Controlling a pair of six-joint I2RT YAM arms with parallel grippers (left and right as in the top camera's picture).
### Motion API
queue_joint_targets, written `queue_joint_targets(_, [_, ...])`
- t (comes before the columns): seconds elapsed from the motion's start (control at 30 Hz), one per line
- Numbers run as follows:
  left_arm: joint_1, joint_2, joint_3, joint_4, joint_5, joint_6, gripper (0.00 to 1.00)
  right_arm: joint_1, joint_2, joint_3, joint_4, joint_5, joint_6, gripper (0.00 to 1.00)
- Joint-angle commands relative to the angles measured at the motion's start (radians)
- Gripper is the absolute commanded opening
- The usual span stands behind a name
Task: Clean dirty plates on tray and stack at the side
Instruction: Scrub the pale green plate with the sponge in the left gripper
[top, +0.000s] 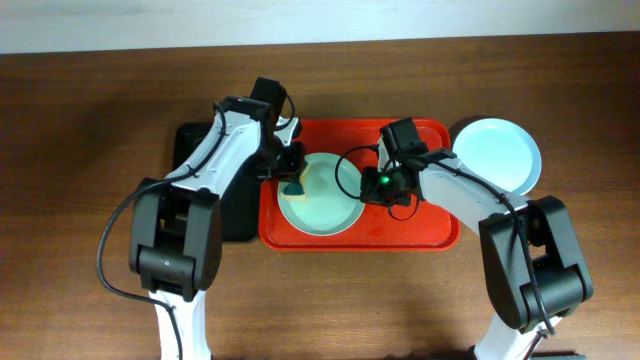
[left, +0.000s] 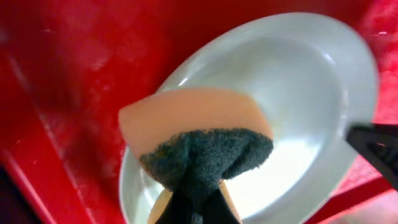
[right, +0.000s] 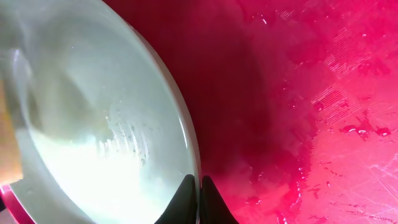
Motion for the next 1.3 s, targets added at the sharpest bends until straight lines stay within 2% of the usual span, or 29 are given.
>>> queue_joint_targets(0.0, [-0.030,-0.021,-0.048,0.038,-0.071,-0.060,0.00,0.008,0.004,-0.014,0.002,-0.008,0.002,0.04])
queue_joint_targets(0.1, [-0.060,-0.021,-0.103,0.092,-0.071,-0.090,0.00,0.008,0.004,-0.014,0.002,-0.008,0.002,0.04])
queue_joint_targets(0.23, [-0.087,-0.021,-0.166,0.099,-0.131,-0.205,0.00,0.008,0.004,-0.014,0.002,-0.008,0.001,0.04])
queue_joint_targets(0.43, [-0.141,-0.021,-0.198,0.026,-0.108,-0.208,0.00,0.008,0.004,-0.014,0.002,-0.008,0.002,0.04])
queue_joint_targets(0.8, [-0.219,-0.022,-0.190,0.052,0.054,-0.208,0.00,0.008,0.004,-0.014,0.002,-0.008,0.002,0.04])
queue_joint_targets(0.97, [-0.188,-0.047,-0.114,0.048,-0.038,-0.184,0.00,0.008,0.005,-0.014,0.002,-0.008,0.002,0.04])
queue_joint_targets(1.1, [-0.147,-0.089,-0.051,0.051,-0.051,-0.166,0.00,0.008,0.005,-0.014,0.002,-0.008,0.002,0.04])
queue_joint_targets(1.27, [-0.135,-0.101,-0.048,0.040,-0.182,-0.167,0.00,0.008,0.005,-0.014,0.002,-0.008,0.002,0.04])
